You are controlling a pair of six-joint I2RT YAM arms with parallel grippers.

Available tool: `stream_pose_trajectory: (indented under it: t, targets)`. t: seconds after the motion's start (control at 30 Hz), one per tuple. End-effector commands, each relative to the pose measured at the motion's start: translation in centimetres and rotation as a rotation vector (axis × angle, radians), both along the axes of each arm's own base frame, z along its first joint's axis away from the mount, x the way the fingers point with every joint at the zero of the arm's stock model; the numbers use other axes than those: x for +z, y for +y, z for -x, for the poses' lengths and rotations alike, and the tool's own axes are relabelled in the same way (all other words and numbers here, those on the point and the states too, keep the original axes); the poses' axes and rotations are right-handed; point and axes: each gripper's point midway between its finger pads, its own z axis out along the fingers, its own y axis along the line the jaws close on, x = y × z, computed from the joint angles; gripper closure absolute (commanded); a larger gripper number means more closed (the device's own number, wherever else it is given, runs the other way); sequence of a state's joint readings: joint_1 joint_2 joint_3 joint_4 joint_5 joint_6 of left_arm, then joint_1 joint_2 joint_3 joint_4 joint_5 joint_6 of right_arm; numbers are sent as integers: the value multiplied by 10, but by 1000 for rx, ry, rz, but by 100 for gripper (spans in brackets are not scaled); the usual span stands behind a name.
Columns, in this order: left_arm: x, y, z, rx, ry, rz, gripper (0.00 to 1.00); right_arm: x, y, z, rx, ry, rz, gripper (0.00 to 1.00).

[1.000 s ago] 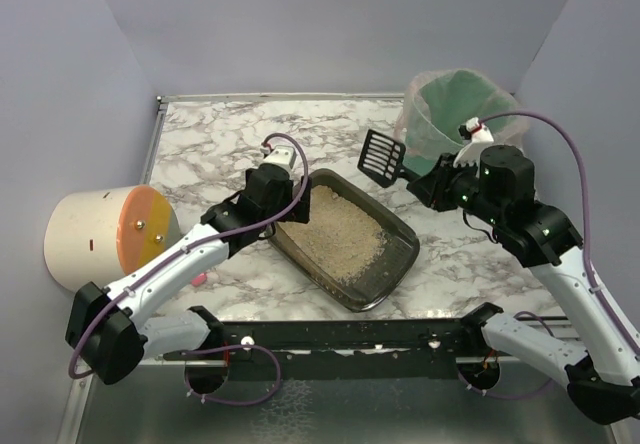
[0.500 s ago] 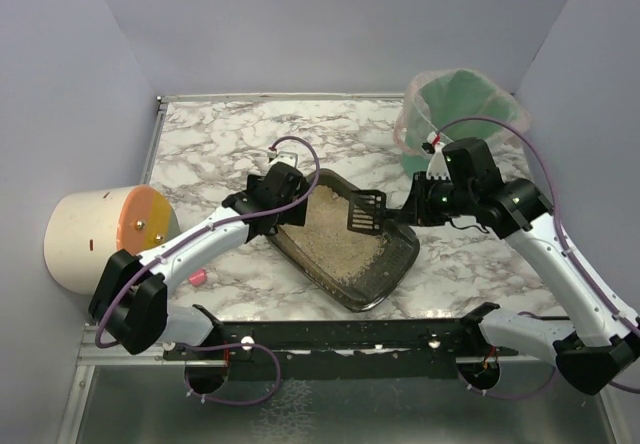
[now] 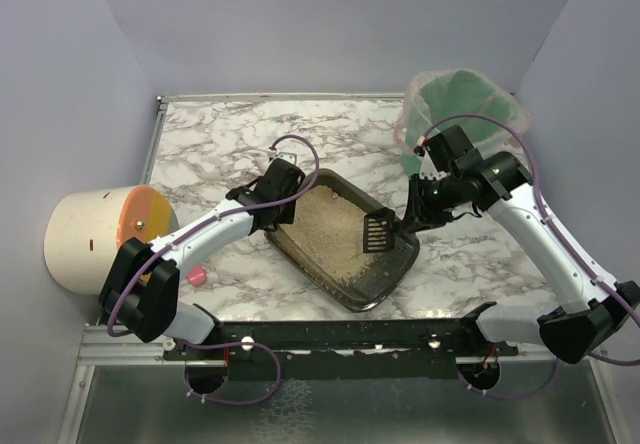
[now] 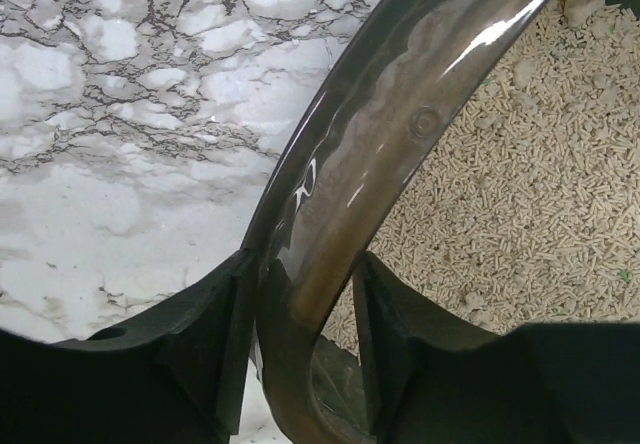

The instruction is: Clean the litter box

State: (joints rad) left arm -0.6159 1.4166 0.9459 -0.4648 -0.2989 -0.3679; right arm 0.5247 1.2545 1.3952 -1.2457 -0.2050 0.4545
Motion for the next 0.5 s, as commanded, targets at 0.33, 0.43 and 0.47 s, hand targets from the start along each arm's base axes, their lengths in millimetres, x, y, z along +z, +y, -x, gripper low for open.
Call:
stream_pose_trajectory:
  t: [0.33,0.43,0.47]
  targets:
    - [15,-25,6,-68,25,150,76,-45,6,-21,-167,130,80,100]
    - [17,-25,7,-71,17,150,77,-61,10,-33,-259,114,62,99]
    - [17,-25,8,-74,16,153,77,-66,12,-37,-283,108,47,100]
